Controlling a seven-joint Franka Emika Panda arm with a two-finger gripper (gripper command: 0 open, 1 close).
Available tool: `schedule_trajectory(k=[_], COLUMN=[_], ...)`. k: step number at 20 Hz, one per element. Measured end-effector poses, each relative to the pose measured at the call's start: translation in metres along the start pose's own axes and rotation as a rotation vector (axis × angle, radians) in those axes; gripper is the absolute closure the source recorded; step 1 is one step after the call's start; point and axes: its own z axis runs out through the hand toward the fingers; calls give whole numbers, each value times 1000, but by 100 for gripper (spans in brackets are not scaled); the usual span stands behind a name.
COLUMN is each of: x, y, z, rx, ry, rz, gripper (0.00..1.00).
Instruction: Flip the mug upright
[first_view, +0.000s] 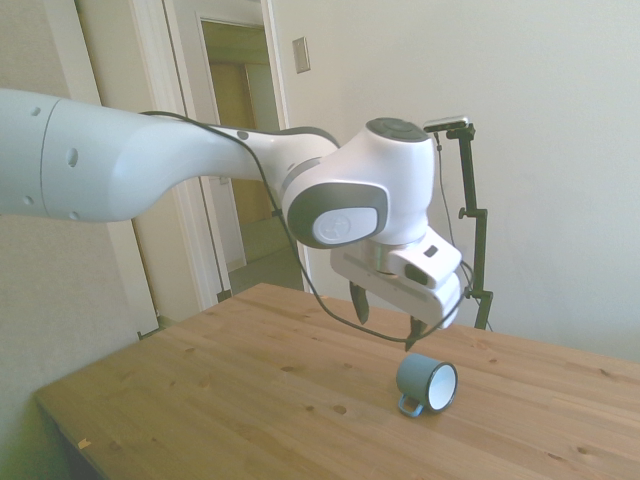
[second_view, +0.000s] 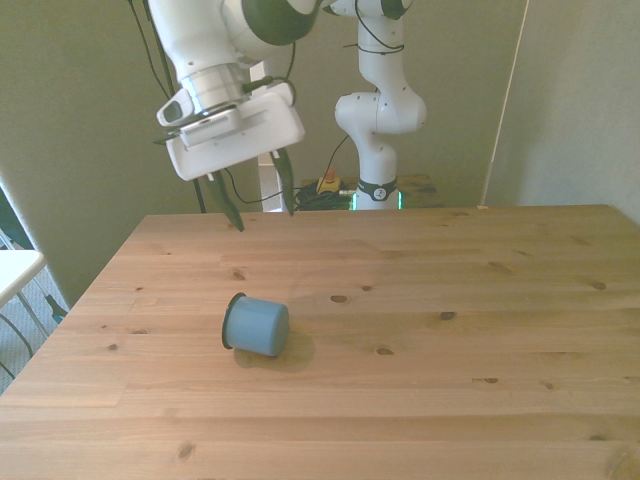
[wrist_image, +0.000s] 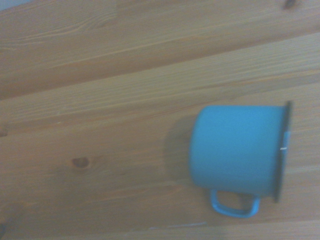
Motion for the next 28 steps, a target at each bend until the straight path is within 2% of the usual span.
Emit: schedule_trajectory(k=[7,12,15,17,20,28], x=[71,103,113,118,115,116], y=[19,38,38,25,23,22], z=[30,46,69,81,81,126], rx=[70,116,140,152,162,215], ry=[-51,-130,-188,-203,-239,-334], rz=[43,57,48,19,9,17], gripper=[0,0,0,0,0,0])
